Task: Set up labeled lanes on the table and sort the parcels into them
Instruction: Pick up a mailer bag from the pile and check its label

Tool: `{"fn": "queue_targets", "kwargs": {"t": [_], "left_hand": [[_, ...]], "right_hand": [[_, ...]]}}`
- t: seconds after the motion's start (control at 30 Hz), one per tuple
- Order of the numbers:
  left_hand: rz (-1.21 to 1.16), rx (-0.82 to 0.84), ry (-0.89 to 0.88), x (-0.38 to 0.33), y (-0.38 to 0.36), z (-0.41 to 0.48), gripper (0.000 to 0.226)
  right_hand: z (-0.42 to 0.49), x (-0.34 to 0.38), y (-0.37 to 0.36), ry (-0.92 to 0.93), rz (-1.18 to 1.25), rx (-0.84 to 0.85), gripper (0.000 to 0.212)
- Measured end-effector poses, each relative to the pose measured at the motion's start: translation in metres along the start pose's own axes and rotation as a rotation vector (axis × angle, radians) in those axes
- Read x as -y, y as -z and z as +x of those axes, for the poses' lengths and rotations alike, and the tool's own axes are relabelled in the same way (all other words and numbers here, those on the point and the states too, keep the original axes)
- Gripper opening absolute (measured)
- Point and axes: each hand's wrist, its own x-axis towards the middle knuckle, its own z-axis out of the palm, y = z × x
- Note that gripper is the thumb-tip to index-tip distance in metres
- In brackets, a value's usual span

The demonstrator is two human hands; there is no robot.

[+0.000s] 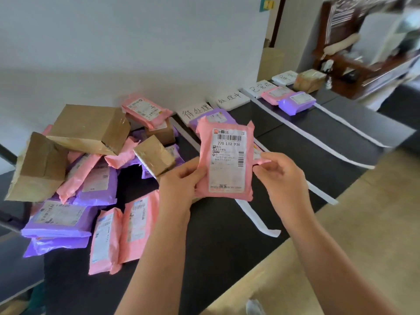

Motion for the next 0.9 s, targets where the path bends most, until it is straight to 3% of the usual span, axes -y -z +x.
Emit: {"fn": "queue_targets", "kwargs": {"t": [0.13, 0.3, 0.53, 0.73, 0.9], "left_hand": [[0.252, 0.04, -0.124, 0.002, -0.038, -0.008, 0.009], [0.401, 0.093, -0.173, -0.003, -0.097, -0.031, 0.016], [0.449, 0.063, -0.263, -0.003, -0.202, -0.057, 0.014], [0.554, -0.002, -0.361, 0.015, -0.282, -0.055, 0.007], [0.423, -0.075, -0.172, 0.024, -0.33, -0.048, 0.057]], "right_hand": [[0.01, -0.017, 0.04, 0.072, -0.122, -0.11, 0.03], [0.032, -0.038, 0.094, 0.245, -0.328, -0.105, 0.045], [0.069, -0.087, 0.188, 0.24, -0.275, -0.111, 0.018], [0.093, -0.122, 0.254, 0.148, -0.223, -0.156, 0.013], [0.123, -0.148, 0.289, 0.058, -0.106, -0.287, 0.015]]}}
